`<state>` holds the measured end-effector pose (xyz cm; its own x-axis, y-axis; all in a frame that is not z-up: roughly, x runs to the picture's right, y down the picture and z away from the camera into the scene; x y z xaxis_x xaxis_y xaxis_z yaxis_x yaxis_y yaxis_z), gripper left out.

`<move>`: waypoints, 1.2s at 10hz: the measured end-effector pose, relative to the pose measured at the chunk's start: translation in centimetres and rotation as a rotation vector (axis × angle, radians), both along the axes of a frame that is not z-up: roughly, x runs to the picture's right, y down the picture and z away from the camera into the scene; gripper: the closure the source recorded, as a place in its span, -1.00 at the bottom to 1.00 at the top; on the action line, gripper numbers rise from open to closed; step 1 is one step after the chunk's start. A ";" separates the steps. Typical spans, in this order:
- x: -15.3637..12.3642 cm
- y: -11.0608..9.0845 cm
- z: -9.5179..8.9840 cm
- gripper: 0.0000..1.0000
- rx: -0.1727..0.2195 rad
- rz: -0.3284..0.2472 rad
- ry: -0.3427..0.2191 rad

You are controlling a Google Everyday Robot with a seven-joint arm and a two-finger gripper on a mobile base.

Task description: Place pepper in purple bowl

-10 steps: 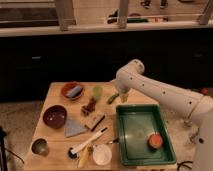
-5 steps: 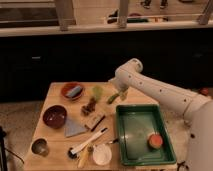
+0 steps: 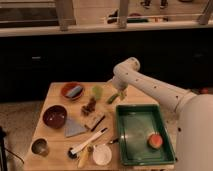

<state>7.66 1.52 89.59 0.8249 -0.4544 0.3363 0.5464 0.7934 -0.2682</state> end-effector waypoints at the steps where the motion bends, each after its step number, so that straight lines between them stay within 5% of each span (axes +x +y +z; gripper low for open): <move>1: -0.2 0.0 0.4 -0.60 -0.010 -0.002 -0.001; 12: -0.1 2.3 3.3 -0.60 -0.132 0.009 0.001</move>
